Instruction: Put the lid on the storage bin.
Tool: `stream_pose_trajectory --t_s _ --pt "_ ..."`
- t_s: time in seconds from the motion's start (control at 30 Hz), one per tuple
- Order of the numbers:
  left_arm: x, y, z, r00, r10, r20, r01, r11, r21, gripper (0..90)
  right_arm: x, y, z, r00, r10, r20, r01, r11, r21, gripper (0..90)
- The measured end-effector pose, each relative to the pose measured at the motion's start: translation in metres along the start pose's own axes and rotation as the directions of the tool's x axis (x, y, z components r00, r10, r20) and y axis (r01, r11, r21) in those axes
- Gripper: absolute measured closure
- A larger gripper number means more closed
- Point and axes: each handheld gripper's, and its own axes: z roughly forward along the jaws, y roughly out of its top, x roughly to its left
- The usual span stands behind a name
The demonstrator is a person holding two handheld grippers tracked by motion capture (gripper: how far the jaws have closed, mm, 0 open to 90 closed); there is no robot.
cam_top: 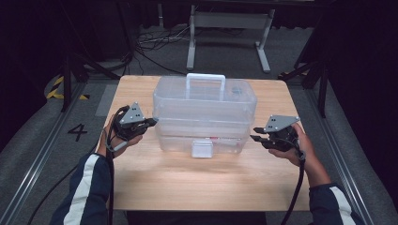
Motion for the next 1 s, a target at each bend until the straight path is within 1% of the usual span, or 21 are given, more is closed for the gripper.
stream_pose_trajectory --t_s 0.17,0.43,0.47,0.5,0.57,0.67,0.8,0.83,0.93,1.0 --pt "-0.002 -0.002 -0.001 1.0 -0.002 0.0 0.002 1.0 0.004 90.0 0.001 -0.001 0.001 1.0 -0.003 -0.007 0.003 1.0 0.005 69.1" --pt "-0.005 -0.006 0.0 1.0 0.007 0.0 -0.007 0.9995 0.03 90.0 0.004 -0.003 0.003 0.9998 -0.001 -0.019 0.001 1.0 0.011 67.0" --pt "-0.005 -0.006 0.0 0.9999 0.013 -0.001 -0.013 0.9993 0.034 90.0 0.004 -0.003 0.003 0.9998 -0.001 -0.019 0.001 1.0 0.011 67.0" --pt "-0.005 -0.007 0.001 0.9999 0.01 0.004 -0.01 0.9994 0.034 90.0 0.004 -0.003 0.003 0.9998 0.0 -0.019 0.0 1.0 0.012 66.6" --pt "-0.007 -0.009 0.002 0.9999 0.014 -0.001 -0.014 0.9989 0.045 90.0 0.004 -0.005 0.004 0.9998 0.003 -0.022 -0.002 1.0 0.013 65.6" --pt "-0.008 -0.01 0.003 0.9999 0.015 -0.001 -0.015 0.9987 0.05 90.0 0.004 -0.005 0.004 0.9997 0.005 -0.022 -0.005 1.0 0.015 65.1" --pt "-0.01 -0.013 0.005 0.9998 0.018 0.004 -0.018 0.9976 0.067 90.0 0.004 -0.007 0.006 0.9997 0.011 -0.022 -0.01 1.0 0.023 63.3" --pt "-0.01 -0.014 0.006 0.9997 0.023 0.002 -0.023 0.9966 0.079 90.0 0.004 -0.007 0.007 0.9997 0.011 -0.023 -0.01 1.0 0.023 63.1" --pt "-0.011 -0.016 0.007 0.9998 0.018 0.002 -0.018 0.9963 0.085 90.0 0.005 -0.008 0.008 0.9997 0.016 -0.021 -0.016 1.0 0.026 61.9" --pt "-0.011 -0.018 0.007 0.9999 0.016 0.002 -0.016 0.9952 0.096 90.0 0.005 -0.009 0.009 0.9996 0.019 -0.021 -0.018 0.999 0.029 61.2"
